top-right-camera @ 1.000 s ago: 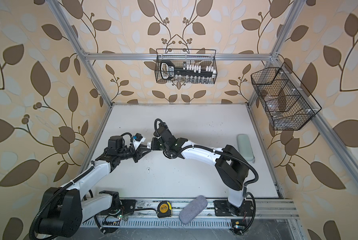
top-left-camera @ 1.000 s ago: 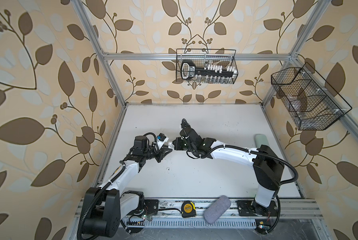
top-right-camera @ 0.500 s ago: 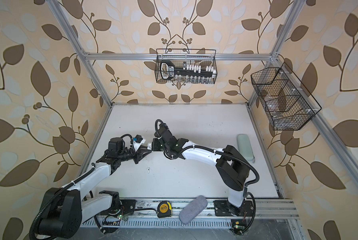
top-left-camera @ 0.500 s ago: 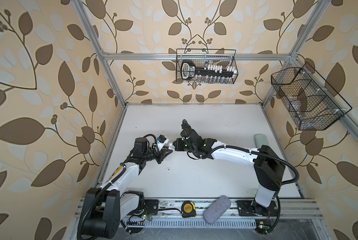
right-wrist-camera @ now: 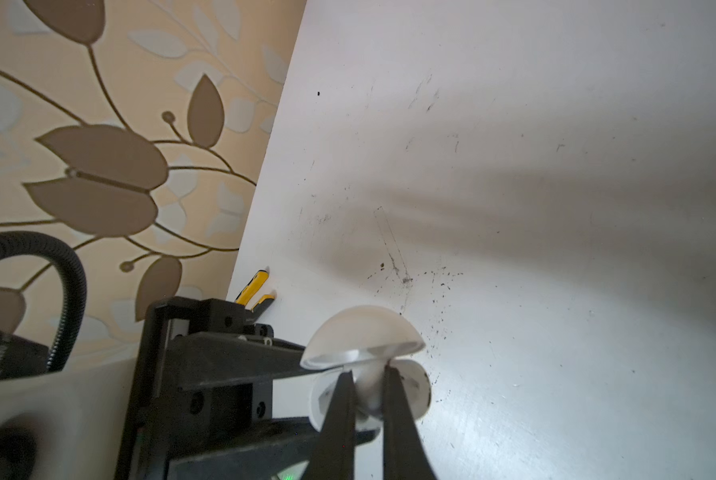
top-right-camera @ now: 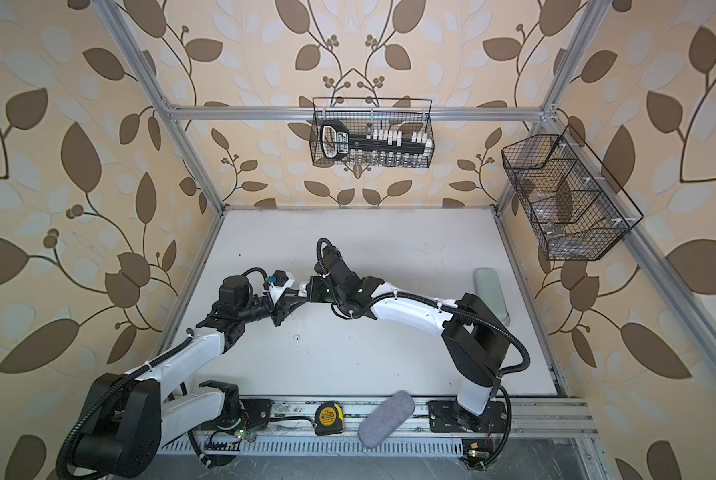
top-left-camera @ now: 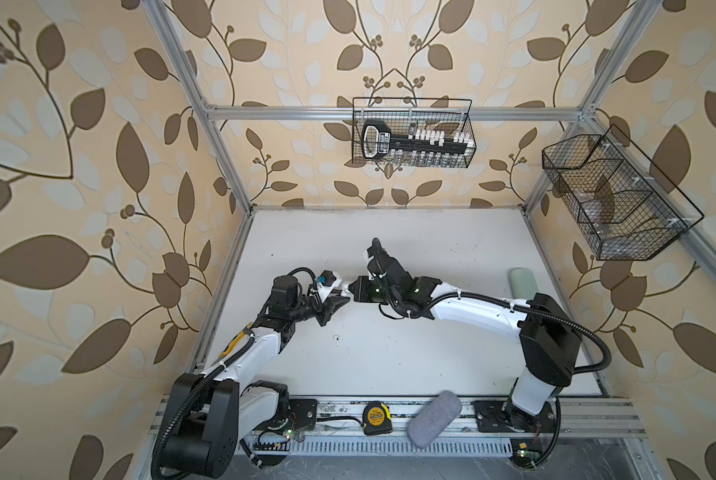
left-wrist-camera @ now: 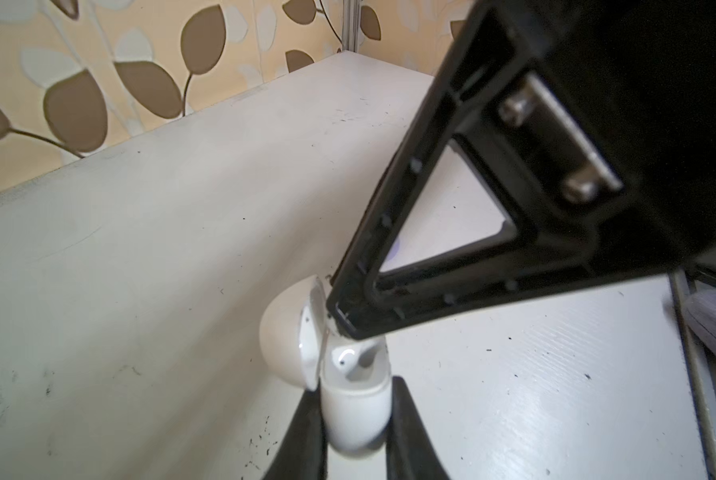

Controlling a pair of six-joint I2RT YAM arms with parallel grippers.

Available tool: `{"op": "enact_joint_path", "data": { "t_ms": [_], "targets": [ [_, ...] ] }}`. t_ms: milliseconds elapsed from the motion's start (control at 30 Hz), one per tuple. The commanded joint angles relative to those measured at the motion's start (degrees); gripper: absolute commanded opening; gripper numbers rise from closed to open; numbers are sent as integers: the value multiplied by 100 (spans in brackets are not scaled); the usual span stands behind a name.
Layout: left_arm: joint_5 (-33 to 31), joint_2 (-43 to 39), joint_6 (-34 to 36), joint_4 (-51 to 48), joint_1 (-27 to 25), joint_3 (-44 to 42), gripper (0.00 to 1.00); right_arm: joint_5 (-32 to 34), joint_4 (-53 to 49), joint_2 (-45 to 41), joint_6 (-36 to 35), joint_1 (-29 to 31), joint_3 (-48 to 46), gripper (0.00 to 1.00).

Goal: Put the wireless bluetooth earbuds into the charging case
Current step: 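Press the white earbud down into the held case with the right gripper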

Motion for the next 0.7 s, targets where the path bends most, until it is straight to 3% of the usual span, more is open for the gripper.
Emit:
{"op": "enact_joint_path", "data": {
  "t_ms": [0,667],
  "targets": [
    [65,-129,55,448,-77,-21,0,-224,-11,-91,137,-5,-123,8],
    [46,-156,41,427,-86,-22,2,-10,-317,202,183,36,-62,11]
  ]
}}
